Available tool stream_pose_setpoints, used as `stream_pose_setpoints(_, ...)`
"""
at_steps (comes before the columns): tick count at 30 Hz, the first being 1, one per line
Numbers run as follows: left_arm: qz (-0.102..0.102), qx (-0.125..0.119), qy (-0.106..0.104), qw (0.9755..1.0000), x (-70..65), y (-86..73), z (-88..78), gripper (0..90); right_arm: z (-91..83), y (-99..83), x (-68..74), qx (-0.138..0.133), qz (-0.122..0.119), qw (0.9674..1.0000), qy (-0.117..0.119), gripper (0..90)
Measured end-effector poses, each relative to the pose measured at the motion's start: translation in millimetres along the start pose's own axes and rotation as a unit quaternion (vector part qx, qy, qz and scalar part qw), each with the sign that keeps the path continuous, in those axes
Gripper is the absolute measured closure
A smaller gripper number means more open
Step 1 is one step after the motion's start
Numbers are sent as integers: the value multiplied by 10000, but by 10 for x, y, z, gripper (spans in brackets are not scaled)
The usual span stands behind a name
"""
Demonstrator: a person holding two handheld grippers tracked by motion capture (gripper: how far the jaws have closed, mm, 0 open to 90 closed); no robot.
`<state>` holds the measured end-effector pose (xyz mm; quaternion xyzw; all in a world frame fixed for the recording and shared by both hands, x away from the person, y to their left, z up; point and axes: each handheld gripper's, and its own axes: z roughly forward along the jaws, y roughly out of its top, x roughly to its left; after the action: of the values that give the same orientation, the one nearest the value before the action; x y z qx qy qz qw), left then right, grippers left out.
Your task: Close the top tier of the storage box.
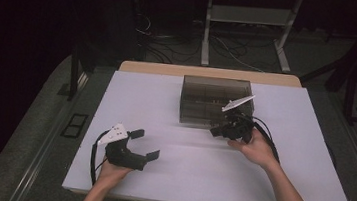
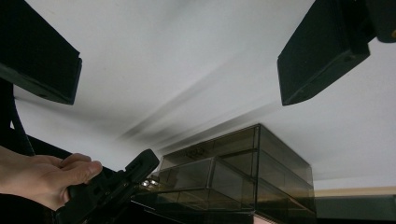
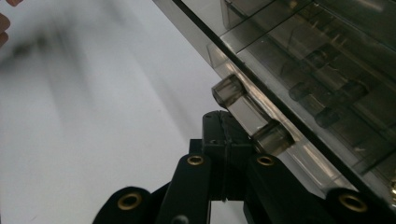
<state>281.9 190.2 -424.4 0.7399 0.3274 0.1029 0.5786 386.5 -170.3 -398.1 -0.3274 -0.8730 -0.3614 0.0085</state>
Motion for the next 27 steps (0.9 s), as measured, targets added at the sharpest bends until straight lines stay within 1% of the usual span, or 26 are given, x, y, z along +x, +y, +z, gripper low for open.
stream_pose_setpoints(10, 23, 4, 0, 10000, 5, 1, -3, 0, 21, 4, -62, -131, 130, 9998, 0, 889)
stream_pose_setpoints(27, 26, 14, 2, 10000, 7, 2, 1, 0, 43, 35, -119, -205, 197, 9996, 13, 889)
